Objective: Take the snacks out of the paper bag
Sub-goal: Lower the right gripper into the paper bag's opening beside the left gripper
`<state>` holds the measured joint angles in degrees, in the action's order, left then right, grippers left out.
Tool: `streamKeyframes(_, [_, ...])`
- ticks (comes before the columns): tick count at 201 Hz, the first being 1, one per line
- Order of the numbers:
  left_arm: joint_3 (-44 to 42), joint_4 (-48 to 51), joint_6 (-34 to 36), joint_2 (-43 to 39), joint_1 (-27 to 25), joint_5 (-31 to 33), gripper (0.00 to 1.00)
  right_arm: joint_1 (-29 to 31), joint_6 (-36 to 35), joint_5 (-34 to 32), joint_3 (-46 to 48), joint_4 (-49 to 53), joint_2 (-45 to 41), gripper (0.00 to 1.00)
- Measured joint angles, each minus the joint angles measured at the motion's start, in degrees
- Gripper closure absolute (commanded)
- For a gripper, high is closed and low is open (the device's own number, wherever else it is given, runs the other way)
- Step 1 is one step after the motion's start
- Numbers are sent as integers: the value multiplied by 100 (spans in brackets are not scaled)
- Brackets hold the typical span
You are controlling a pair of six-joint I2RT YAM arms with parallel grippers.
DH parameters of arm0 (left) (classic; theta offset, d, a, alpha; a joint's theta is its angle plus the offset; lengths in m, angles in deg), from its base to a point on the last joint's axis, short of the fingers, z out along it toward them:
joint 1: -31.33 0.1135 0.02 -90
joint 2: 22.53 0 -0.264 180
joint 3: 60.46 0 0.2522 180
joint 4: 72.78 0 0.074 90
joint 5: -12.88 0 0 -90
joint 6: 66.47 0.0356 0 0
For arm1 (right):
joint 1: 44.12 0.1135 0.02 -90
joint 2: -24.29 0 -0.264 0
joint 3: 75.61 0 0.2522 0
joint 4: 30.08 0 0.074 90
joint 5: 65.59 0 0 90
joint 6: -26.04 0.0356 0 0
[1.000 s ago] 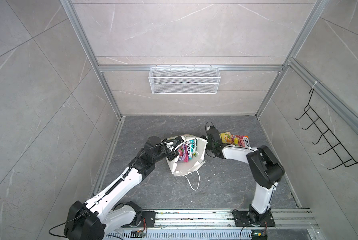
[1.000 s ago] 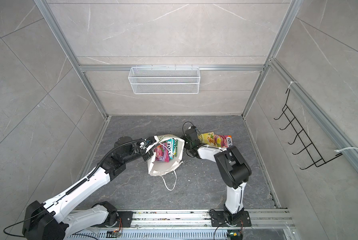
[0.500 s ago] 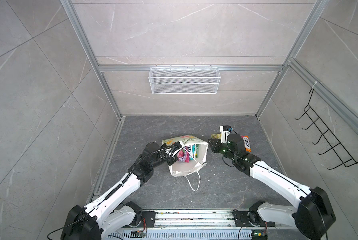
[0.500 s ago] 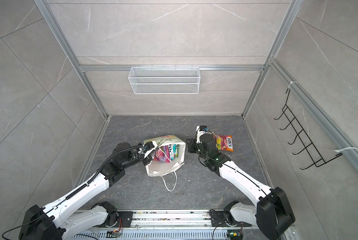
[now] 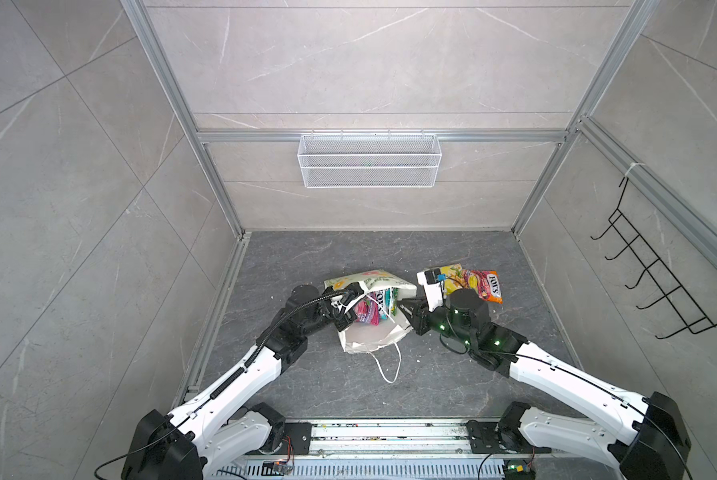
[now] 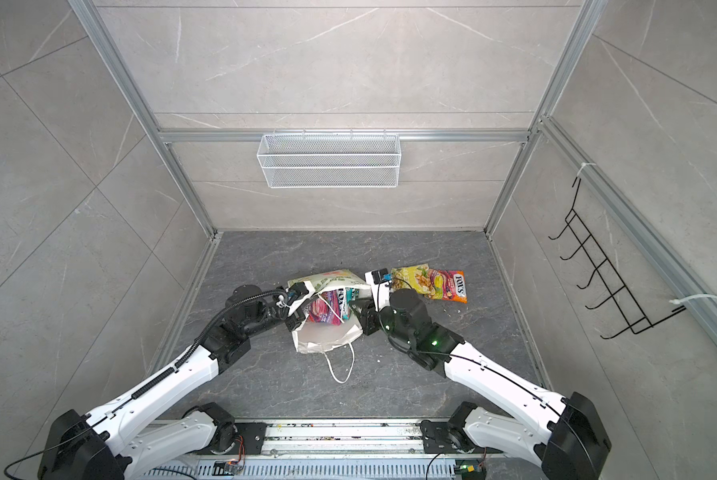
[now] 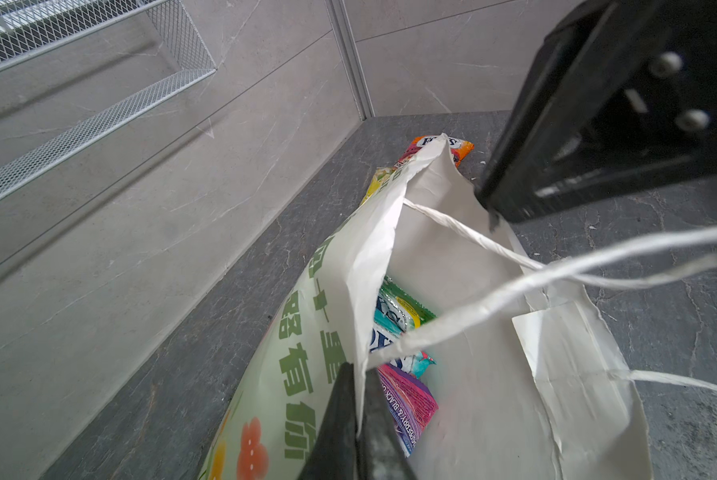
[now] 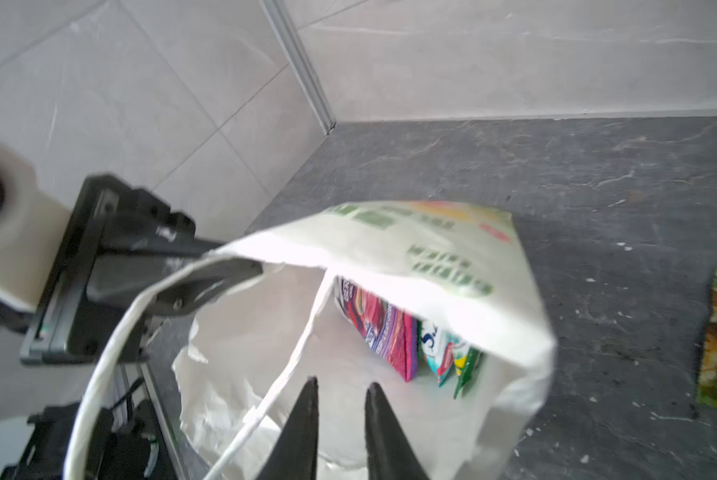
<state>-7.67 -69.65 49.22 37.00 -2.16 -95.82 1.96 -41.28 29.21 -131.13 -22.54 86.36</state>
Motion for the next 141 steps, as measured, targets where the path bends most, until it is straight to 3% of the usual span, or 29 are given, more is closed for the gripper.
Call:
streamKeyframes(49, [0, -7, -70, 2, 0, -2, 100, 979, -155, -461, 179, -625, 435, 82])
streamKeyframes(141, [0, -13, -151, 11, 0, 0, 100, 1058, 181, -1235, 109, -1036, 1412, 82])
